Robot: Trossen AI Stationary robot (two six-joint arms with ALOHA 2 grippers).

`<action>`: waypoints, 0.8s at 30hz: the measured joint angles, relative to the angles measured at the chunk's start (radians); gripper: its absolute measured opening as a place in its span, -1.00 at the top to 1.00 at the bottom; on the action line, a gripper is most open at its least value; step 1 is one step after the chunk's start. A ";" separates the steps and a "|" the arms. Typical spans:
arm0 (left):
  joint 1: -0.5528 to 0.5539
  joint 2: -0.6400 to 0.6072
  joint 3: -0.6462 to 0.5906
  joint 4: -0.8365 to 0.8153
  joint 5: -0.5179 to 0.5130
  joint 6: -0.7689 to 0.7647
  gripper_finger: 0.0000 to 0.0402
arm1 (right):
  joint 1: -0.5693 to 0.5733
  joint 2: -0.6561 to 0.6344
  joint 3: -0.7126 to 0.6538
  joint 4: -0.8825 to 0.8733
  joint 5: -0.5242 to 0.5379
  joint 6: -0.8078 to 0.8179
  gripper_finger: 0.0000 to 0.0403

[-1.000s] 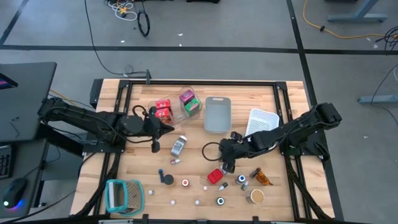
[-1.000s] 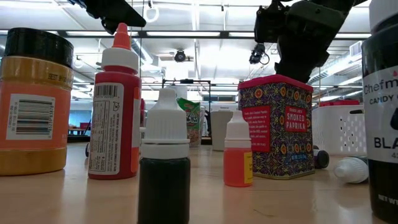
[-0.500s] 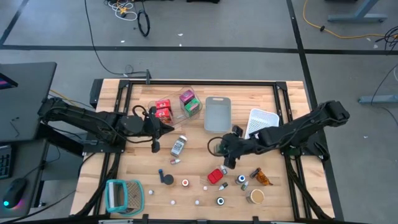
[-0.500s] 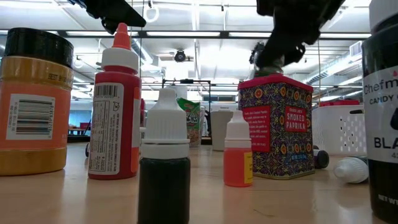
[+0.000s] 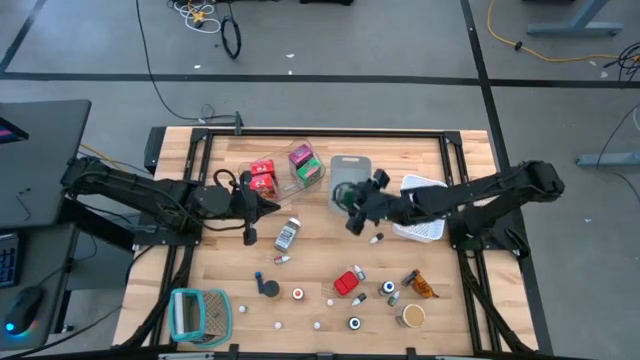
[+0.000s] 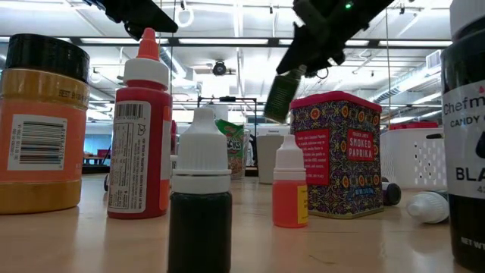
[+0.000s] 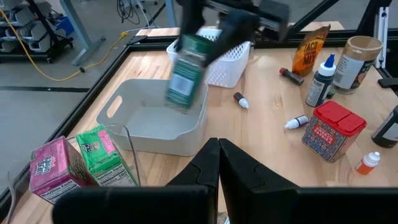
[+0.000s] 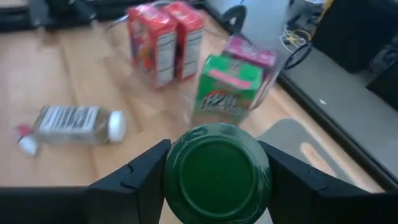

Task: Pick & Place Kitchen Items
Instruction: Put the green spice bottle into the gray bin

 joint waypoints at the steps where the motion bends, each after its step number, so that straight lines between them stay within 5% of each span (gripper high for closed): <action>1: 0.000 0.000 0.000 0.000 0.000 0.000 0.94 | -0.022 0.000 0.001 0.005 -0.008 -0.003 -0.10; 5: 0.000 0.000 0.000 0.000 0.000 0.020 0.94 | -0.118 0.007 0.001 -0.034 -0.022 0.021 -0.07; 11: 0.000 0.002 0.000 -0.001 0.000 0.030 0.94 | -0.273 0.050 0.001 -0.103 -0.233 0.011 -0.10; 24: 0.000 0.004 0.000 -0.008 0.001 0.083 0.94 | -0.452 0.082 0.001 -0.131 -0.356 -0.308 -0.13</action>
